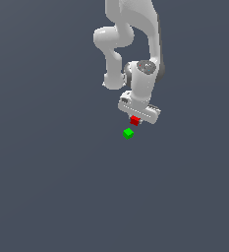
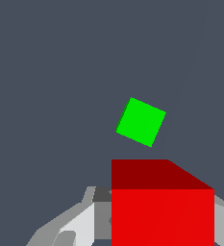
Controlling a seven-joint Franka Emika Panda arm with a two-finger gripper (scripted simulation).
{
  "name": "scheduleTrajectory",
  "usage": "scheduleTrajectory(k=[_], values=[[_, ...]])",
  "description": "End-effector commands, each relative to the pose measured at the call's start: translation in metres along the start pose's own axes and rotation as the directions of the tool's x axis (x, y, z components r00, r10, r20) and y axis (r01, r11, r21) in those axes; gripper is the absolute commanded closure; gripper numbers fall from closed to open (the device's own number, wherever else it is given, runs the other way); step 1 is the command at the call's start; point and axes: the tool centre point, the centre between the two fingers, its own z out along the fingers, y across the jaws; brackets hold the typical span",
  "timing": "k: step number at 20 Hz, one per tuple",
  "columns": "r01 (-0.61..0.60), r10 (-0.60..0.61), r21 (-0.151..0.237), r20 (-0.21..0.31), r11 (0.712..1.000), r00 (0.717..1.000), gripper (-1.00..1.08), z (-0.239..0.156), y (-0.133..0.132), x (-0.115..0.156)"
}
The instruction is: Stack the red cube on top of the green cube.
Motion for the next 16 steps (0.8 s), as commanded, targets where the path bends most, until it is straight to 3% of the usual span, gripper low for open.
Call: scheduleTrajectory(k=[1,8,16], values=[[-0.001,0.001,0.0,0.0,1.0,1.0,1.08,0.009,0.003,0.011],[-0.001,0.001,0.0,0.0,1.0,1.0,1.08,0.034,0.01,0.039],[0.0,0.0,0.0,0.001,1.0,1.0,1.08,0.04,0.011,0.047]])
